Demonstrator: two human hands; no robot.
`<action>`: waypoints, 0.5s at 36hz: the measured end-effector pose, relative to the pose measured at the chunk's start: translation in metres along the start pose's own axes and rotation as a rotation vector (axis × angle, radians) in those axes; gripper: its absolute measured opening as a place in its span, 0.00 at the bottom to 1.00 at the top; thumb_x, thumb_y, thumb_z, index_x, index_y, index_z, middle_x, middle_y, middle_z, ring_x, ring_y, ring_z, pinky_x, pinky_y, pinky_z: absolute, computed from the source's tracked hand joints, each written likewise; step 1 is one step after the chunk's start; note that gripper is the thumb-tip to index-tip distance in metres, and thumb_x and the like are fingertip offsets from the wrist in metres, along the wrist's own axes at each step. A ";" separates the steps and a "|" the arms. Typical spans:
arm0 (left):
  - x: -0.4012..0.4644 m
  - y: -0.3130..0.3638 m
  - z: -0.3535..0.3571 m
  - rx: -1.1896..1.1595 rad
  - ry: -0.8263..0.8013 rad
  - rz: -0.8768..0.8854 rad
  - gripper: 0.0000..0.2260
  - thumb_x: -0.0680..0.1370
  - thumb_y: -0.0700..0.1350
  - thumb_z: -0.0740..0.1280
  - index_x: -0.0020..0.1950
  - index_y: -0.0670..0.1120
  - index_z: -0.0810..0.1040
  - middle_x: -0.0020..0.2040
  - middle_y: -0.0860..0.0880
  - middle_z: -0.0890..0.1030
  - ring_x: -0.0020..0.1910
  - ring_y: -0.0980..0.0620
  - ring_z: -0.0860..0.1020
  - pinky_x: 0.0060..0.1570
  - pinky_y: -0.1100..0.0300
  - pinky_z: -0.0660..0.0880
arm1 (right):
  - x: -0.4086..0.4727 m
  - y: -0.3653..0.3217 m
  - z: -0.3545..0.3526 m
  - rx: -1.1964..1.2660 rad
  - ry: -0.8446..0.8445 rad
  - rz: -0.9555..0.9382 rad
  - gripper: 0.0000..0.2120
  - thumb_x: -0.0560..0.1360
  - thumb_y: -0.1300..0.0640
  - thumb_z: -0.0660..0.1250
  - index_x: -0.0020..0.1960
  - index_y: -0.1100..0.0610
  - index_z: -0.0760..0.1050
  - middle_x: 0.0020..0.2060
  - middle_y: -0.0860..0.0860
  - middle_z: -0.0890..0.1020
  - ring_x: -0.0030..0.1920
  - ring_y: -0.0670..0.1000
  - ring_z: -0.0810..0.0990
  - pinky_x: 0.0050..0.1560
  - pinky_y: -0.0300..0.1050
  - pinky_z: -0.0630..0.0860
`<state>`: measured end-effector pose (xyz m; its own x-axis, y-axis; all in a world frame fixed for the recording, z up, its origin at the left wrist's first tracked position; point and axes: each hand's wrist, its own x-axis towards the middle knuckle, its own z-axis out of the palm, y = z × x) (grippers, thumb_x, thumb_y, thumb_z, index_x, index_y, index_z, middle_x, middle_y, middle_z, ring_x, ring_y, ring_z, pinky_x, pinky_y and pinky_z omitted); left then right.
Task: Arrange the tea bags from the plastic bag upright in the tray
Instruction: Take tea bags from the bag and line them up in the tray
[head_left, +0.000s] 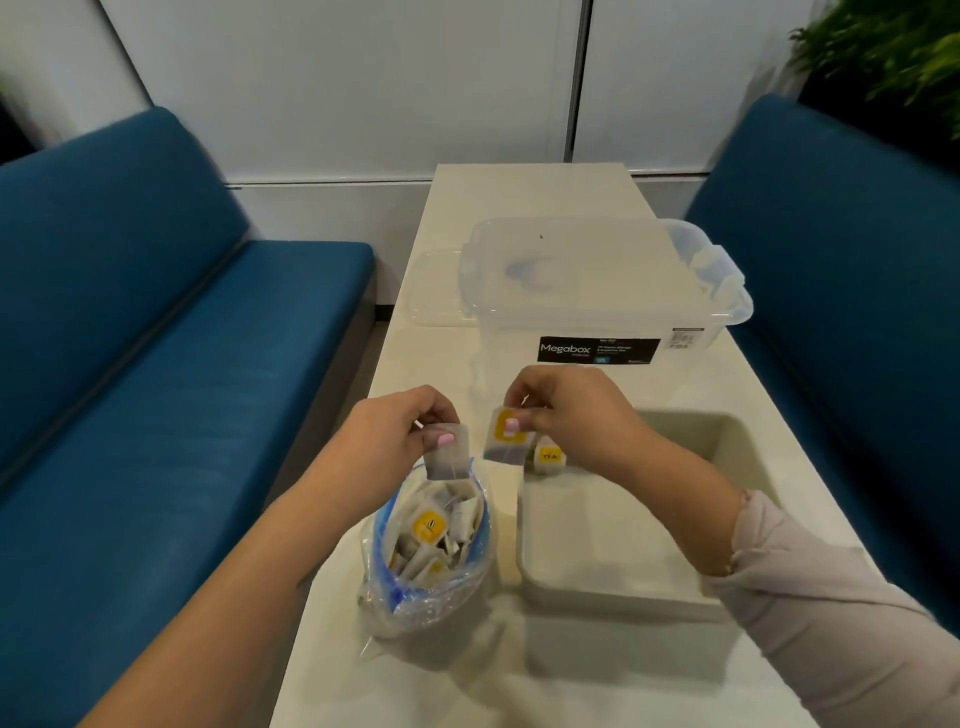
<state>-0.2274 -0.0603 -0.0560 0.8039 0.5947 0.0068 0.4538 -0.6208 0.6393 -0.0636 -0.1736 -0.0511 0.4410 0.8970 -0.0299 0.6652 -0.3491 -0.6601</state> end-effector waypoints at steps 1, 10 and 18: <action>0.002 0.003 0.003 -0.001 0.007 0.007 0.05 0.78 0.43 0.67 0.47 0.55 0.75 0.43 0.59 0.78 0.44 0.59 0.76 0.45 0.66 0.74 | -0.001 0.005 -0.006 -0.007 0.019 0.013 0.07 0.71 0.57 0.73 0.40 0.48 0.76 0.33 0.43 0.78 0.38 0.45 0.76 0.39 0.39 0.70; 0.010 0.017 0.028 -0.074 0.032 0.027 0.07 0.76 0.43 0.68 0.44 0.55 0.76 0.42 0.58 0.79 0.41 0.56 0.77 0.43 0.65 0.72 | -0.008 0.068 -0.037 -0.137 0.097 0.183 0.03 0.70 0.55 0.73 0.40 0.50 0.80 0.38 0.47 0.82 0.43 0.47 0.76 0.42 0.40 0.66; 0.010 0.022 0.038 -0.090 0.021 0.015 0.07 0.77 0.43 0.68 0.45 0.56 0.75 0.42 0.58 0.79 0.41 0.57 0.77 0.43 0.64 0.72 | -0.003 0.106 -0.013 -0.398 0.053 0.249 0.05 0.74 0.55 0.68 0.49 0.48 0.81 0.45 0.49 0.84 0.50 0.52 0.79 0.52 0.43 0.68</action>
<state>-0.1951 -0.0876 -0.0710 0.8017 0.5968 0.0329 0.4042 -0.5819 0.7057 0.0130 -0.2170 -0.1110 0.6396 0.7614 -0.1055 0.7102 -0.6378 -0.2980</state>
